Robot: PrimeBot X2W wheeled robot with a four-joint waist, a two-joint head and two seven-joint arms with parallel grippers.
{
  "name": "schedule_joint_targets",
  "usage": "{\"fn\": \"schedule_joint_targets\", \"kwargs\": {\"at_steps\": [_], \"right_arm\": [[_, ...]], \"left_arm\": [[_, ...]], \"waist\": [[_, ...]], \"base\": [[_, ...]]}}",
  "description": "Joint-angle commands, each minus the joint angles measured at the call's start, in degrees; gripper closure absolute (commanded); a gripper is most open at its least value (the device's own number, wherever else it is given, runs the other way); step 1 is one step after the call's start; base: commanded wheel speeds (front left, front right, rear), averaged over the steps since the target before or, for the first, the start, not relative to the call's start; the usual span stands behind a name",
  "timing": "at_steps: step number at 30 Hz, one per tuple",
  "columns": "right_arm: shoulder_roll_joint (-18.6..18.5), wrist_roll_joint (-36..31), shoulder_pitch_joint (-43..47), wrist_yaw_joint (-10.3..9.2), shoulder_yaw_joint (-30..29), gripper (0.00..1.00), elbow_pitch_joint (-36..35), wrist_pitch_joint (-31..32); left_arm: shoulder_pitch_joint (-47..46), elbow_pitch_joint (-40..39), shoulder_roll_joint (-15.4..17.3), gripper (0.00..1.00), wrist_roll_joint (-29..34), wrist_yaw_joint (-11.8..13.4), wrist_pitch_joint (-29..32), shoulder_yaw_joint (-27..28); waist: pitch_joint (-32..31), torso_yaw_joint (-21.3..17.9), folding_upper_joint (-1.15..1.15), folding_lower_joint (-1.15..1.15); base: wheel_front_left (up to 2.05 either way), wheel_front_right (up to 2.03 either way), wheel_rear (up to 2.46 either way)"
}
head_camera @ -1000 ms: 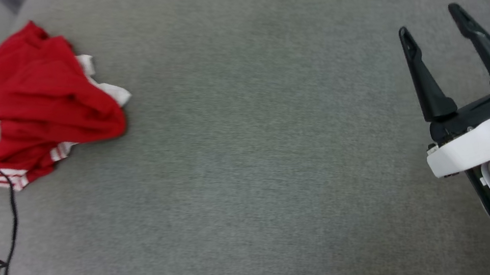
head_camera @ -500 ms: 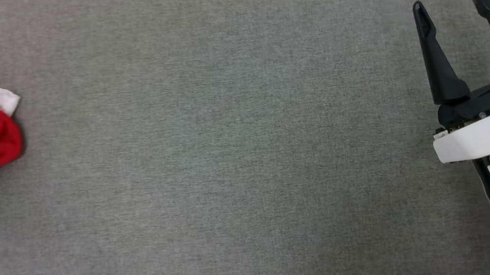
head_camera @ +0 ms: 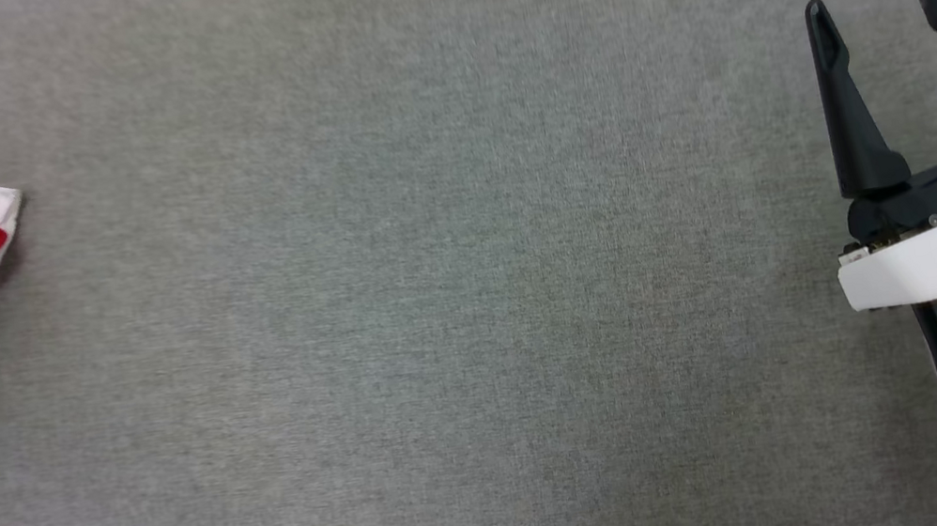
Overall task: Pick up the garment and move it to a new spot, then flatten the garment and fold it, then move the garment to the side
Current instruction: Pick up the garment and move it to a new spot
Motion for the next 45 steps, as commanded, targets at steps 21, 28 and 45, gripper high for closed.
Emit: {"fn": "schedule_joint_targets", "kwargs": {"at_steps": [21, 28, 45], "right_arm": [[0.13, 4.86, 8.86, -0.02, -2.17, 0.0, 4.51, -1.74], [0.13, 5.33, 12.25, -0.02, -1.8, 0.0, 4.12, -0.44], [0.1, 7.42, 15.51, -0.02, -0.59, 0.0, 2.02, 1.21]], "left_arm": [[-4.3, -3.54, -2.11, 1.0, 5.64, -0.55, -25.96, -3.71], [0.13, -11.91, -9.69, 1.0, 6.32, 0.09, -26.35, -7.73], [21.16, -36.19, -26.05, 1.0, 6.49, 0.64, -17.31, -25.58]], "waist": [[-22.99, -1.06, 0.0, -0.01], [-28.26, -5.04, 0.0, -0.01], [-22.47, -15.29, 0.0, -0.01]], "base": [[0.0, 0.0, 0.0], [0.0, 0.0, 0.0], [0.0, 0.0, 0.0]]}}
